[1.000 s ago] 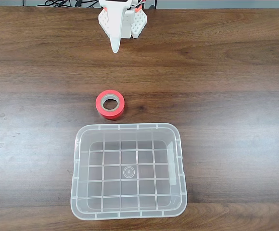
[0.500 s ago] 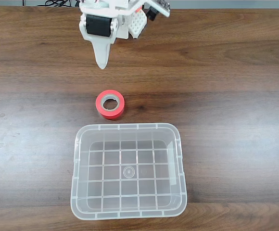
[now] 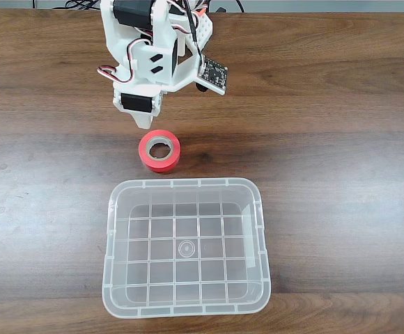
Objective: Grab the tape and place it in the box.
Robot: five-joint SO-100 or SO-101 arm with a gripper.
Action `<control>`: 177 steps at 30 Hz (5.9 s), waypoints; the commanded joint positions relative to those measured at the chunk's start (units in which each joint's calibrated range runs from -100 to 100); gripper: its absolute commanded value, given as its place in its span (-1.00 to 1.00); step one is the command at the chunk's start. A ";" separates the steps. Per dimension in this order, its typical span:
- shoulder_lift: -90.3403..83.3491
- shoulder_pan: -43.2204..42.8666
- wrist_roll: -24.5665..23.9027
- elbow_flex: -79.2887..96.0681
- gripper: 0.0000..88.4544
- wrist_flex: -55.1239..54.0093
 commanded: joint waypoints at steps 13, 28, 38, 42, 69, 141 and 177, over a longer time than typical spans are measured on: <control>0.15 -0.19 1.68 5.57 -0.92 -6.52; 0.31 -0.19 3.89 8.19 -0.54 -6.60; 0.31 -1.00 5.79 15.11 -0.54 -14.48; 0.31 -2.46 5.79 16.87 -0.54 -15.85; 5.94 -1.73 5.74 16.17 -0.85 -16.79; 49.87 -12.41 -2.07 -92.38 -0.85 18.14; 52.76 -10.07 -1.75 -96.23 -0.73 23.62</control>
